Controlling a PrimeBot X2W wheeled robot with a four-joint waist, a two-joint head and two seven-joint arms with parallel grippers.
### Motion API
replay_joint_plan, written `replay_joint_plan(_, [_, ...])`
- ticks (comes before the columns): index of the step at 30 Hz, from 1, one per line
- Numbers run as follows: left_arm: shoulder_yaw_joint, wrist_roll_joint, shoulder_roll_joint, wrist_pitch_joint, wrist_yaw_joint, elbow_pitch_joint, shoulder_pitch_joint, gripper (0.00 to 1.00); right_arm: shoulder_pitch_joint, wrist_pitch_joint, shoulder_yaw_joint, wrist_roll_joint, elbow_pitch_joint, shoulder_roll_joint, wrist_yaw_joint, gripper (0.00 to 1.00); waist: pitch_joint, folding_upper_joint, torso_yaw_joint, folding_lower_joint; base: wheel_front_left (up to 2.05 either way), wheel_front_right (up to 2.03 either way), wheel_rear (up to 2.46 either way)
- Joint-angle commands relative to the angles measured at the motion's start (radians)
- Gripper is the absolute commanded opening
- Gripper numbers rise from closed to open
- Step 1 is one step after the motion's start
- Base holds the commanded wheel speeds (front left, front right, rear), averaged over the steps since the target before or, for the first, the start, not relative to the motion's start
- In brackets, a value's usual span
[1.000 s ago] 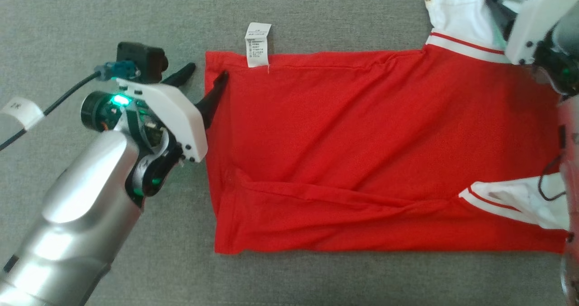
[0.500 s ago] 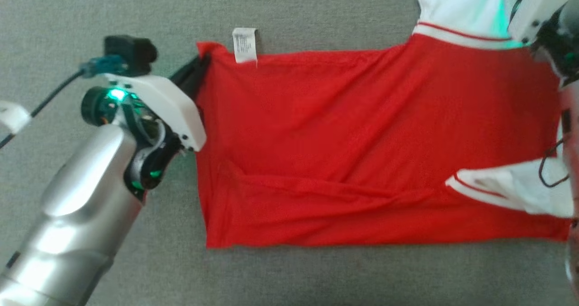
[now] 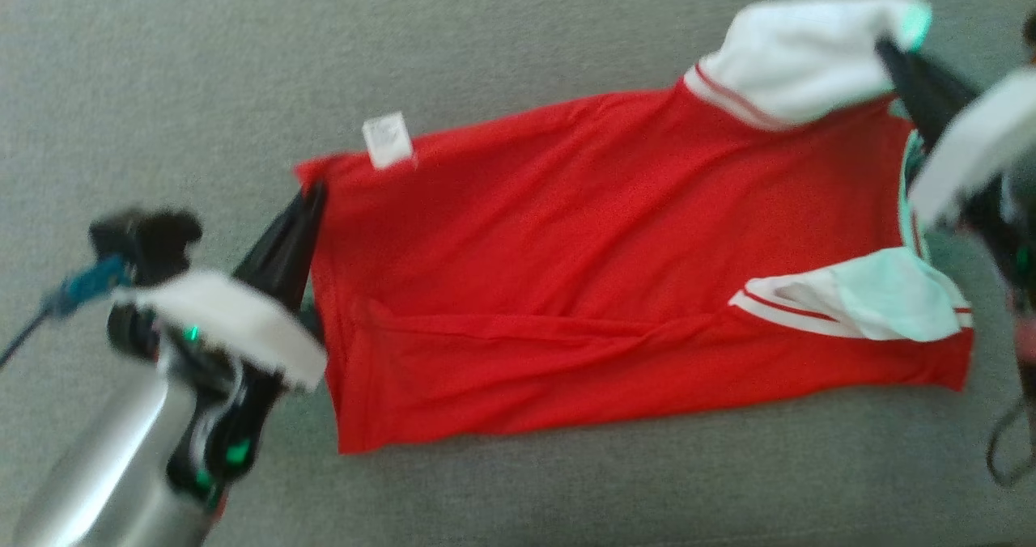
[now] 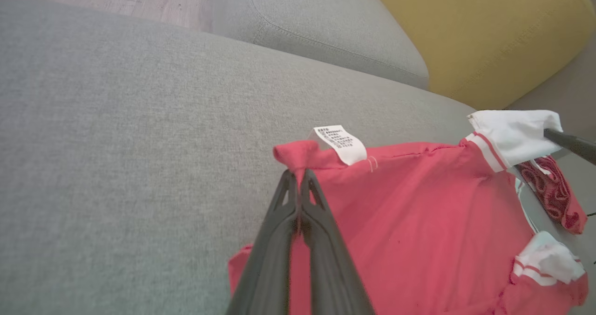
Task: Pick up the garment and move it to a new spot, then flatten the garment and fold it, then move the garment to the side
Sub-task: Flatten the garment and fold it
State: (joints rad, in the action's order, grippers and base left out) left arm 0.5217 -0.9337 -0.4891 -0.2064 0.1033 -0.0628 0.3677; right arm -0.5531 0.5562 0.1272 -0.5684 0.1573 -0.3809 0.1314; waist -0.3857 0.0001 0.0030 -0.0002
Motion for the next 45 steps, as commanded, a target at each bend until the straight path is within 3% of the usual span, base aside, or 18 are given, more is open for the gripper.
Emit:
replay_joint_plan(1, [-0.055,-0.001,-0.048,0.013,0.009,-0.049,-0.002,0.00,0.021,0.007,-0.004,-0.006,-0.061,-0.020,-0.001,0.00,0.019,-0.0001,-0.019,0.0002,0.00,0.00,0.00])
replay_joint_plan(7, [-0.083,-0.020,-0.078,0.049,0.069,-0.183,-0.163,0.00,0.215,0.021,-0.045,-0.002,-0.201,-0.015,-0.001,0.00,0.046,-0.0001,-0.036,0.0002,0.00,0.00,0.00])
replay_joint_plan(11, [-0.088,-0.046,-0.075,0.063,0.085,-0.222,-0.239,0.00,0.299,0.030,-0.065,0.009,-0.253,0.009,-0.001,0.00,0.054,-0.0001,-0.040,0.0002,0.00,0.00,0.00])
replay_joint_plan(20, [-0.087,-0.041,-0.070,0.097,0.103,-0.206,-0.301,0.00,0.395,0.042,-0.079,0.046,-0.243,0.030,-0.001,0.00,0.069,-0.0001,-0.034,0.0002,0.00,0.00,0.00])
replay_joint_plan(21, [-0.084,-0.040,-0.066,0.096,0.110,-0.194,-0.305,0.00,0.402,0.051,-0.072,0.052,-0.235,0.028,-0.001,0.27,0.072,-0.0001,-0.035,0.0002,0.00,0.00,0.00])
replay_joint_plan(22, [-0.074,-0.039,-0.065,0.088,0.110,-0.182,-0.310,0.16,0.409,0.062,-0.059,0.058,-0.227,0.021,-0.001,1.00,0.074,-0.0001,-0.036,0.0002,0.00,0.00,0.00])
replay_joint_plan(24, [-0.052,-0.023,-0.071,0.078,0.112,-0.154,-0.316,1.00,0.421,0.093,-0.037,0.075,-0.206,0.004,-0.001,1.00,0.079,-0.0001,-0.037,0.0002,0.00,0.00,0.00])
replay_joint_plan(30, [-0.040,0.040,-0.062,0.122,0.160,-0.100,-0.331,1.00,0.413,0.107,-0.063,0.077,-0.218,-0.018,-0.001,1.00,0.088,-0.0001,-0.037,0.0002,0.00,0.00,0.00])
replay_joint_plan(34, [-0.094,0.132,-0.015,0.296,0.246,-0.064,-0.328,1.00,0.360,0.087,-0.152,0.075,-0.229,0.061,-0.001,1.00,0.089,-0.0001,-0.036,0.0002,0.00,0.00,0.00])
replay_joint_plan(37, [-0.091,0.215,0.043,0.422,0.282,-0.020,-0.314,1.00,0.321,0.105,-0.160,0.157,-0.163,0.116,-0.001,1.00,0.082,-0.0001,-0.021,0.0002,0.00,0.00,0.00])
replay_joint_plan(45, [-0.076,0.328,0.172,0.467,0.240,0.046,-0.313,1.00,0.338,0.145,-0.147,0.294,0.007,0.090,-0.001,1.00,0.081,-0.0001,0.029,0.0002,0.00,0.00,0.00])
